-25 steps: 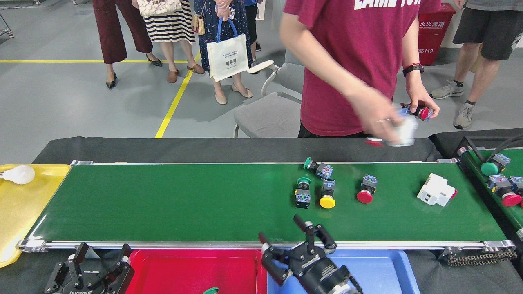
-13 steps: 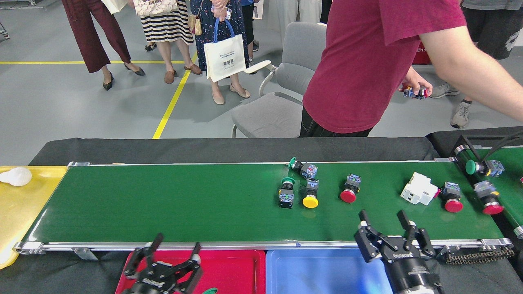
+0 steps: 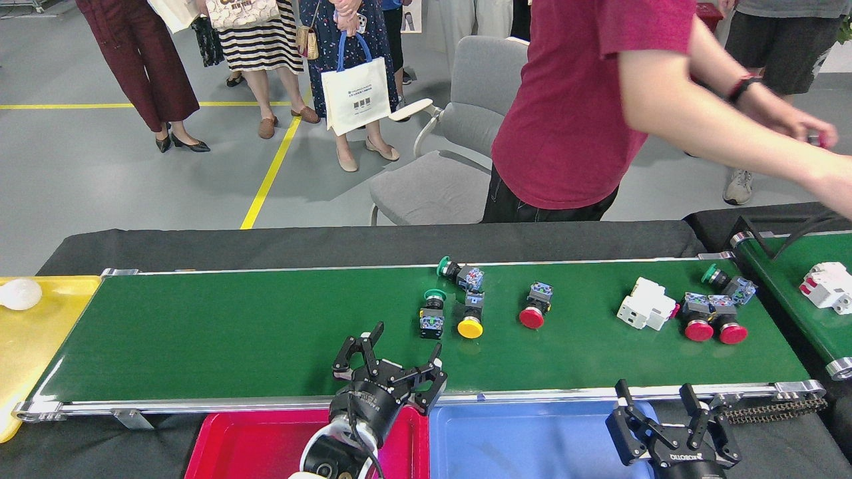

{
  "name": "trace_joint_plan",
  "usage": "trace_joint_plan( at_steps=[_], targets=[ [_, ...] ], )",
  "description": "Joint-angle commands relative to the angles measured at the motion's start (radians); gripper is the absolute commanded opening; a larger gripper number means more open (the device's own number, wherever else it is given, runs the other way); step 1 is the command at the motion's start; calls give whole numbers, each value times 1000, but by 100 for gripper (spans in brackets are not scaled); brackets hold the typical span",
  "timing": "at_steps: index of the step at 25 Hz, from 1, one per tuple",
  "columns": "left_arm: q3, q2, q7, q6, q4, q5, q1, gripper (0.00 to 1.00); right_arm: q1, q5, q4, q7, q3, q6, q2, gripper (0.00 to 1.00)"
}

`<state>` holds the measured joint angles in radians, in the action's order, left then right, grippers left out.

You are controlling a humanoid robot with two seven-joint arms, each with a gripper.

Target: Pick switch part from conveyor to tray

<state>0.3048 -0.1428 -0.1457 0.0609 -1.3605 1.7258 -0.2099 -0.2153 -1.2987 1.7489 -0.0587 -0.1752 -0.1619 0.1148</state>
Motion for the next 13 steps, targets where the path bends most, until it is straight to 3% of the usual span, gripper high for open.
trace_joint_plan(
  at_steps=[1, 11, 13],
  targets=[
    [2, -8, 2, -18, 14, -3, -31, 100, 10, 1, 12, 13, -3, -5, 0, 98],
    [-12, -4, 11, -98, 179, -8, -132, 98, 13, -65, 12, 14, 2, -5, -6, 98],
    [-12, -4, 12, -113, 215, -11, -155, 90, 14, -79, 12, 14, 3, -7, -6, 98]
  ],
)
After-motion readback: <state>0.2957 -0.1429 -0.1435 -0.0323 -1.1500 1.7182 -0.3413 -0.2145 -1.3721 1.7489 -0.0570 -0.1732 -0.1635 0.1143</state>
